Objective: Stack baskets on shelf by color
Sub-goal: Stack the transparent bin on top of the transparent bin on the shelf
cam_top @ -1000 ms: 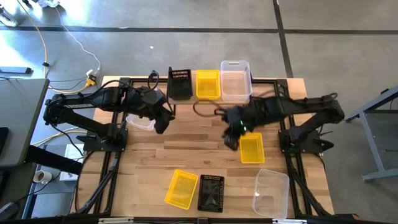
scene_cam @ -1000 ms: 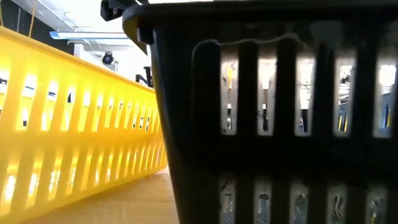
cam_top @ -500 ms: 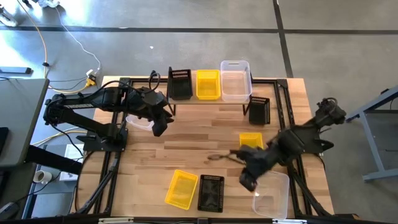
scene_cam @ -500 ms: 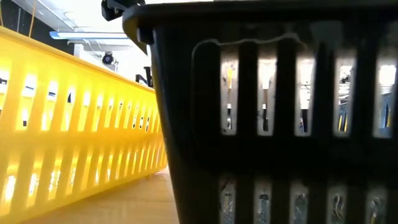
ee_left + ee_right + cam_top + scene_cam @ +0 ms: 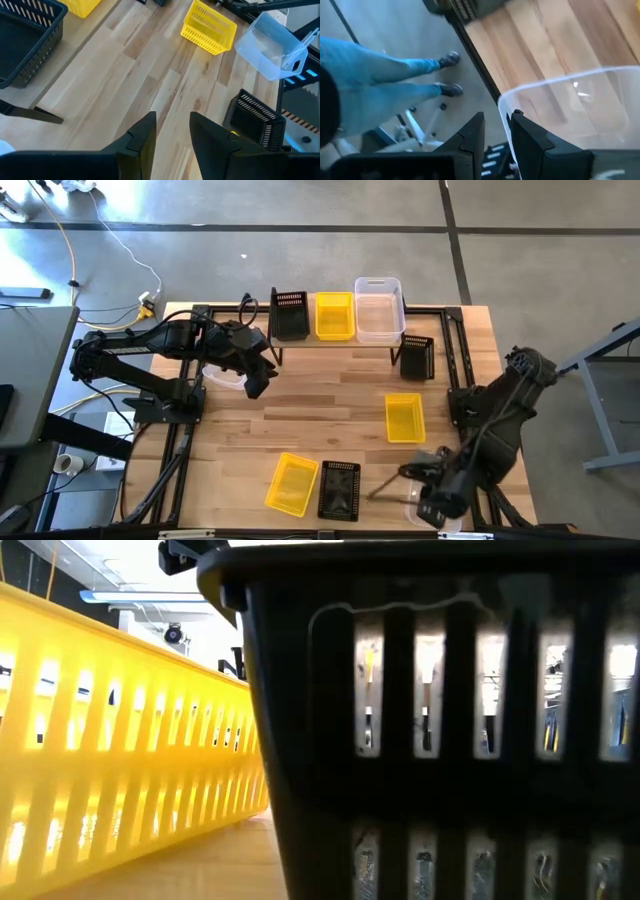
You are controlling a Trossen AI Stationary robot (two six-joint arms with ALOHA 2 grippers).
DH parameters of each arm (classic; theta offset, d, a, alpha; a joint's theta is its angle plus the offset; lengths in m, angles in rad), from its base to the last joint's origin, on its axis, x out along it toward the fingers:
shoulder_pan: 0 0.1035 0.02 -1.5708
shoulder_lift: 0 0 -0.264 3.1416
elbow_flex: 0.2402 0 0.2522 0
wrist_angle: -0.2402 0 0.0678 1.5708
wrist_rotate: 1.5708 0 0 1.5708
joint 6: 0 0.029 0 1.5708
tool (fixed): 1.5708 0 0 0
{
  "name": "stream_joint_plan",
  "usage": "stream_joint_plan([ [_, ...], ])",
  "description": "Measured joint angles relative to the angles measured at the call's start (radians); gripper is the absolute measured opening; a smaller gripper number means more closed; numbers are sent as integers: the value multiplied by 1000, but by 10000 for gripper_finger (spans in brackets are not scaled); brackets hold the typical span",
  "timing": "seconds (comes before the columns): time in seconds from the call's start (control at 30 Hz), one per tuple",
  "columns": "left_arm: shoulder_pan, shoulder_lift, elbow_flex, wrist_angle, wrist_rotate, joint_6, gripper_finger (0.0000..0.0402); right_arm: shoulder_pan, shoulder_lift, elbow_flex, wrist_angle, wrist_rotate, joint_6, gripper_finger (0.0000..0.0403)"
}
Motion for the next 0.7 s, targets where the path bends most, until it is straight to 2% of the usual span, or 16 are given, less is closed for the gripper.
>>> stream_joint_plan([
  [0.2,0,0,0,0,0,-43,108,58,53,0,-3,-11,24,89],
  [0.47,0,0,0,0,-2,-58,108,121,142,0,23,-78,30,142],
  [0.7,0,0,0,1,-4,-68,108,166,255,0,73,-101,-36,145],
])
